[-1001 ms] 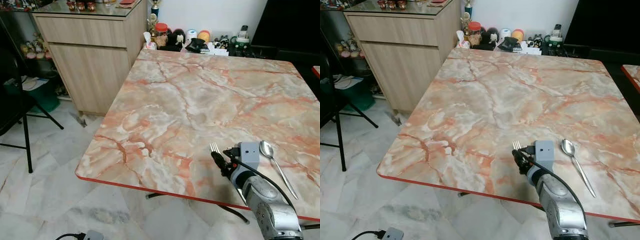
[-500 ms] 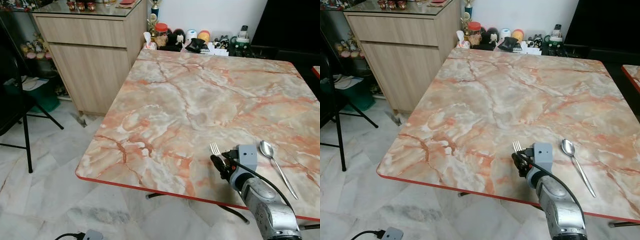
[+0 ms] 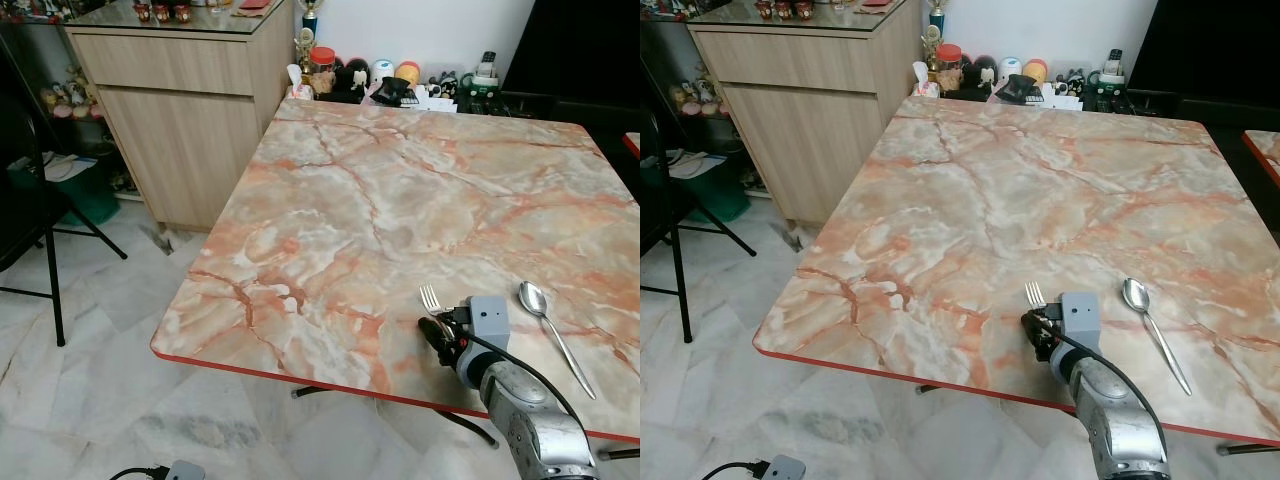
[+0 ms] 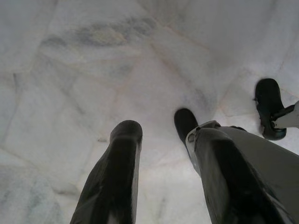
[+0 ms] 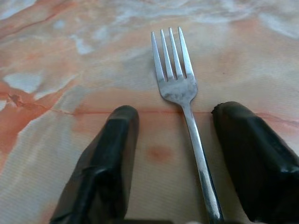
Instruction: Setting the table
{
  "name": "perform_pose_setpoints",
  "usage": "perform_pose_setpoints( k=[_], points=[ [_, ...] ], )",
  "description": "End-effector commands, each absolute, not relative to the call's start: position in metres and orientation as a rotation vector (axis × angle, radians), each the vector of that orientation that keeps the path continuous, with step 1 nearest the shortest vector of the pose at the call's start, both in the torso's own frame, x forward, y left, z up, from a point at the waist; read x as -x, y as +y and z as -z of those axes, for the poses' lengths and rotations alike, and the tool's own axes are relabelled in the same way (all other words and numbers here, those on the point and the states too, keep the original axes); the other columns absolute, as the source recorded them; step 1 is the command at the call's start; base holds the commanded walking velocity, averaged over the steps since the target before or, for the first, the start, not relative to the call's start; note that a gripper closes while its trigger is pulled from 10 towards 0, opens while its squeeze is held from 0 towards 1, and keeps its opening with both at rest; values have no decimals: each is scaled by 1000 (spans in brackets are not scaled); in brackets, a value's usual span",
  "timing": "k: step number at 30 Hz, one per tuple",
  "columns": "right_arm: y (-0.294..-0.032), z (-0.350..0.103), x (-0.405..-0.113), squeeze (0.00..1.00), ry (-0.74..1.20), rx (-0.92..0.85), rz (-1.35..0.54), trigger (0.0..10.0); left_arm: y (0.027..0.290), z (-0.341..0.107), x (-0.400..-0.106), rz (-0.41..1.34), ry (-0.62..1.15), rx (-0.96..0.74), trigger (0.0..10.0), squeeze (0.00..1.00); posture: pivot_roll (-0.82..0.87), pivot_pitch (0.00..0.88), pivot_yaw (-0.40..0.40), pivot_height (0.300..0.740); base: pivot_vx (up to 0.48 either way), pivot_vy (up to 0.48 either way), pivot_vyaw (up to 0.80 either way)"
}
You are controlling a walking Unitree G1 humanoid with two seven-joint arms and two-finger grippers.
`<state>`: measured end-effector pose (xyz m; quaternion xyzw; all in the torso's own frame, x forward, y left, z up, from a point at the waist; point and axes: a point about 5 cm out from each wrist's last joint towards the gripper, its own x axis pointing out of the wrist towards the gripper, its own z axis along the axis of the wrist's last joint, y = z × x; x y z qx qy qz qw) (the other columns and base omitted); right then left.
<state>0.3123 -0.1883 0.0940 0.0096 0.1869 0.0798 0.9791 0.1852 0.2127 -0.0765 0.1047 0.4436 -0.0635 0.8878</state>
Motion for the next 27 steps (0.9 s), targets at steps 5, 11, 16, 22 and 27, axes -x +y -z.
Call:
perform_pose_setpoints(
  k=[5,11,16,22,27],
  points=[
    [-185,-75,-302,0,457,-11,-169,0,212,83,-173,137,976,-203,10000,0,-12,118,-3,740,0,0,0],
    [-185,-75,-303,0,455,21,-176,0,212,84,-171,138,984,-198,10000,0,-9,119,-5,740,0,0,0],
    [-183,-75,-303,0,451,19,-183,0,212,84,-171,141,986,-195,10000,0,-7,120,-6,740,0,0,0],
    [-182,-73,-303,0,454,26,-186,0,211,85,-170,146,990,-192,10000,0,-7,121,-7,740,0,0,0],
    [-182,-73,-303,0,454,34,-188,0,210,85,-169,151,995,-190,10000,0,-7,120,-7,740,0,0,0]
  ],
)
